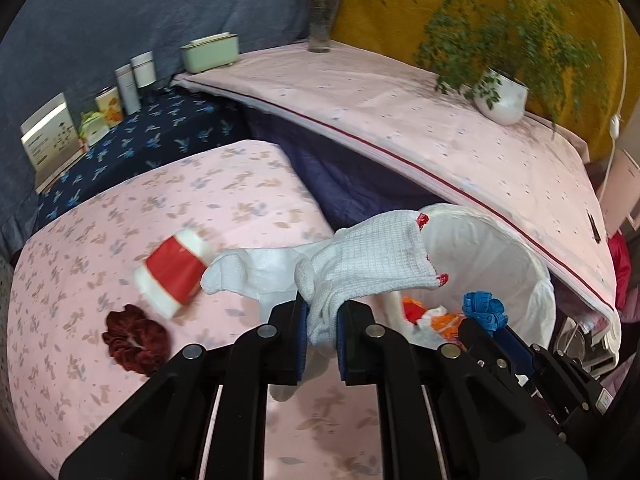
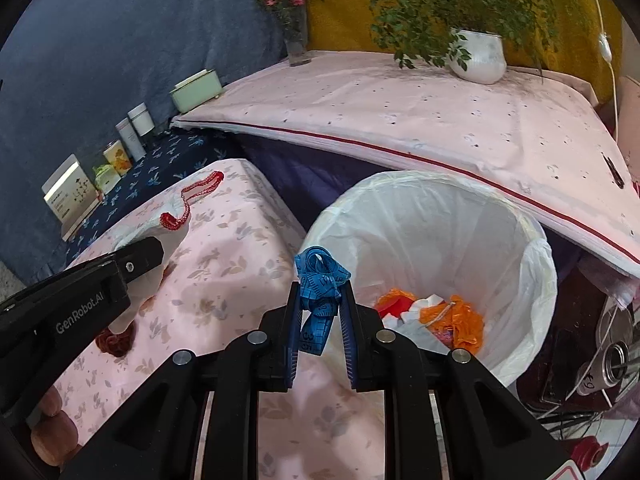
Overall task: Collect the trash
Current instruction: 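Carry the socks and blue tape measure in both tools over the bin, then open both tools to drop the socks and tape measure into the bin, then withdraw both open tools from the bin toward the table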
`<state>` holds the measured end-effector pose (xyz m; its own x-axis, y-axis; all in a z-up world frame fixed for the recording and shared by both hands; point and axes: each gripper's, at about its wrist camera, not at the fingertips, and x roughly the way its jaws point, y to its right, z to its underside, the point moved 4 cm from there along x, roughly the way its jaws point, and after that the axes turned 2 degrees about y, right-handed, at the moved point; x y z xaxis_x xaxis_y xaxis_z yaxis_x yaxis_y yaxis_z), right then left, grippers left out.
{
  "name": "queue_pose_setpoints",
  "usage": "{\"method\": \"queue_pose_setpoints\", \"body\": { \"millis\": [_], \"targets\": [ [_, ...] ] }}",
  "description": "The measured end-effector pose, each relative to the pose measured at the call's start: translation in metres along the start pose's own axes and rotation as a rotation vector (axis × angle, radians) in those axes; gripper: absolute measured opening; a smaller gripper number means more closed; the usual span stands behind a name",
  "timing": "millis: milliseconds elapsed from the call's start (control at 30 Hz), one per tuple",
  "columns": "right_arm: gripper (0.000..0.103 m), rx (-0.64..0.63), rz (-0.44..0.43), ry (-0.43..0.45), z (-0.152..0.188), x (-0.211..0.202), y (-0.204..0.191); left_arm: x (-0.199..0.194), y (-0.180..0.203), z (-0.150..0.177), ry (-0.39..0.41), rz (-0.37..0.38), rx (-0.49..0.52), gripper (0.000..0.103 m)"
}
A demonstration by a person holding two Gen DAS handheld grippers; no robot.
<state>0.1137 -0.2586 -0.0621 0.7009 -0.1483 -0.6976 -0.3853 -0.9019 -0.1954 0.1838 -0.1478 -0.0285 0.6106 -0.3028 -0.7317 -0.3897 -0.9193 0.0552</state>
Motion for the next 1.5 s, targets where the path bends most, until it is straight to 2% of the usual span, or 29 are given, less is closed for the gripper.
{"method": "queue_pose_setpoints", "body": {
  "millis": [233, 500, 600, 633, 667, 733, 833, 967, 1500],
  "targets": [
    [0.017, 0.088, 0.055, 0.006, -0.002, -0.003, 0.055, 0.012, 0.055, 0.002, -0.017, 0.047, 0.082, 0.011],
    [0.017, 0.142, 0.087, 0.008, -0.001, -0.006, 0.09, 0.023, 0.093, 0.0, -0.04, 0.088, 0.13, 0.012],
    [0.018, 0.148, 0.089, 0.005, -0.002, -0.004, 0.095, 0.026, 0.101, 0.0, -0.046, 0.108, 0.129, 0.016],
    [0.019, 0.147, 0.089, 0.003, -0.002, -0.003, 0.095, 0.026, 0.103, -0.001, -0.046, 0.11, 0.126, 0.024],
    [0.02, 0.147, 0.089, 0.0, -0.002, -0.002, 0.095, 0.026, 0.104, -0.001, -0.037, 0.111, 0.124, 0.034],
    [0.023, 0.149, 0.091, -0.001, -0.002, 0.0, 0.096, 0.024, 0.106, -0.002, -0.015, 0.099, 0.131, 0.044],
    [0.034, 0.153, 0.09, -0.002, -0.002, 0.002, 0.096, 0.026, 0.105, -0.002, -0.014, 0.089, 0.135, 0.051],
    [0.039, 0.154, 0.087, 0.003, -0.003, 0.002, 0.094, 0.029, 0.098, -0.002, -0.024, 0.077, 0.116, 0.055],
    [0.047, 0.116, 0.073, 0.002, -0.002, -0.001, 0.074, 0.021, 0.067, -0.001, -0.012, 0.035, 0.043, 0.06]
  ]
}}
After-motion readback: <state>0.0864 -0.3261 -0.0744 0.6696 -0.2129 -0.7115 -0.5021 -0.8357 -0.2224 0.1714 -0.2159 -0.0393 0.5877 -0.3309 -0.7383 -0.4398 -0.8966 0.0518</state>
